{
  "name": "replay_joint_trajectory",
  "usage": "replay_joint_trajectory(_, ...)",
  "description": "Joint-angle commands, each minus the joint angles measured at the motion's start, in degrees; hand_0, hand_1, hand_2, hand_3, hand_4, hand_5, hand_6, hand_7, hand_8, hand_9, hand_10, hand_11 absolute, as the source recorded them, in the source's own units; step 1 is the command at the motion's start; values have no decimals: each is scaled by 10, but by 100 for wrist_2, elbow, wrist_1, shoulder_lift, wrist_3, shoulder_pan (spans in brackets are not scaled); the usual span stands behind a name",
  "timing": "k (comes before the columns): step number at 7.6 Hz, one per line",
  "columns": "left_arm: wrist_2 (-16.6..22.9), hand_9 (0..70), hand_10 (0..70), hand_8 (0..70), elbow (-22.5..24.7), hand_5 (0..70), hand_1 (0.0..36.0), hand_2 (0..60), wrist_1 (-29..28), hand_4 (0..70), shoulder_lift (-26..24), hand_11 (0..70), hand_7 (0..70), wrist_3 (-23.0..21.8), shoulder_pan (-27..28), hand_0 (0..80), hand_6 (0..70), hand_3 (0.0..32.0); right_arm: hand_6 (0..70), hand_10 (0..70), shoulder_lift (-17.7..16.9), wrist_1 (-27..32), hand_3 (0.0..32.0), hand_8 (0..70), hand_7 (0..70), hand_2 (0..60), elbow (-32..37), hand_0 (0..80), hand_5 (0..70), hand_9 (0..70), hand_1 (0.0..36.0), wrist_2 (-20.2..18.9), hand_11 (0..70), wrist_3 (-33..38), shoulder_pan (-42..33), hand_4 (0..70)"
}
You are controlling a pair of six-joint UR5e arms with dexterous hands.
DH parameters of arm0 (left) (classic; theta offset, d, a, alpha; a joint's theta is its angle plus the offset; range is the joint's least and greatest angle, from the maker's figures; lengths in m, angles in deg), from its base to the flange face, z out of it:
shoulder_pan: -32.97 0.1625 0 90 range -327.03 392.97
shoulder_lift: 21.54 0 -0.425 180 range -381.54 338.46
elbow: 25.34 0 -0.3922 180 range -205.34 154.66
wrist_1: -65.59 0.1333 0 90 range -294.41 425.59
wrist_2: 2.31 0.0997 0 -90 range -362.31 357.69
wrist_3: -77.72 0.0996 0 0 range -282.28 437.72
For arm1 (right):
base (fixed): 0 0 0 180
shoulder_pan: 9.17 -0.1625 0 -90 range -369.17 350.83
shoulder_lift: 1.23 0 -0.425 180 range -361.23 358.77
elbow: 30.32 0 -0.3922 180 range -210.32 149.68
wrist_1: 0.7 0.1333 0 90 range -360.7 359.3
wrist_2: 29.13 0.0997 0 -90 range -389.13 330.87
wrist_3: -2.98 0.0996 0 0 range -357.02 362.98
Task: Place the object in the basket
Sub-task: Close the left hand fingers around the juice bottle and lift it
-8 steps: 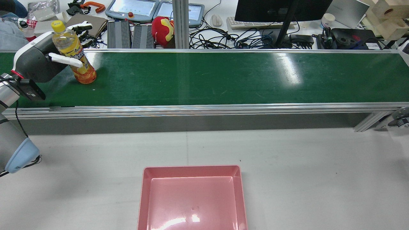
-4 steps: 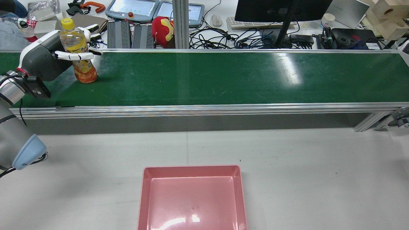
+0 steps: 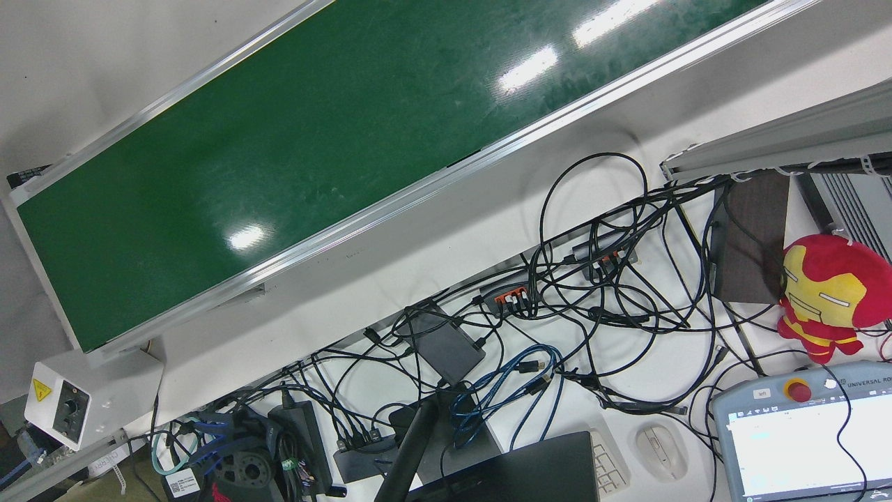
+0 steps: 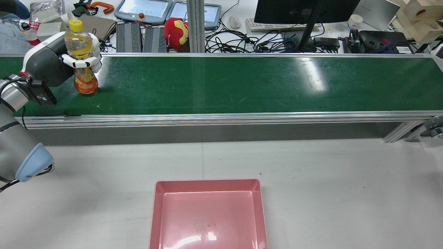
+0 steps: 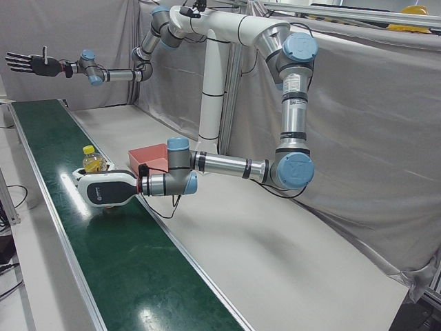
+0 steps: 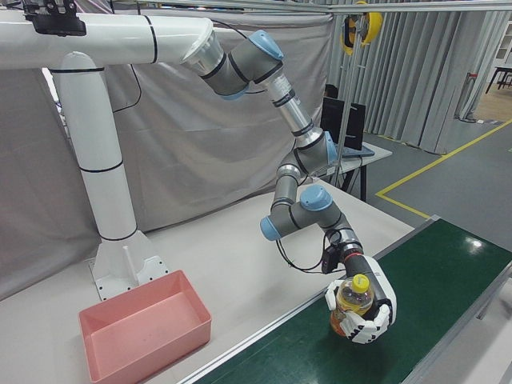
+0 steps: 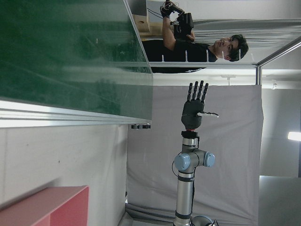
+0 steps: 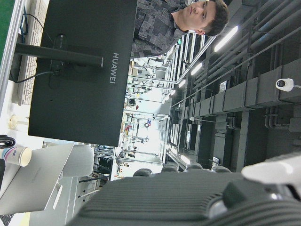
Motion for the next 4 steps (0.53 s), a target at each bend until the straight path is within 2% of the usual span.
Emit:
replay_joint_trajectory(1,61,700,613,700,932,700,296,600,518,700,14,700,700,34,85,592,700,0,0,0,0,0,0,0,0,0,0,0,0,0,0,0,0,0,0,0)
replay_joint_trajectory(2,104,700,597,700,1415,700,298,600,886,700,32,700,700,42,355,595,700,0,0,0,0,0,0,0,0,0,0,0,0,0,0,0,0,0,0,0)
replay_joint_trajectory(3,105,700,588,700,1646,700,307,600,977,700,23,700,685,42,645,605,692,0,0,0,0,0,0,0,0,0,0,0,0,0,0,0,0,0,0,0)
replay_joint_trajectory(4,113,700,594,700,1787,700,301,600,1012,700,6,700,689,51,1239,594,700,0,0,0,0,0,0,0,0,0,0,0,0,0,0,0,0,0,0,0)
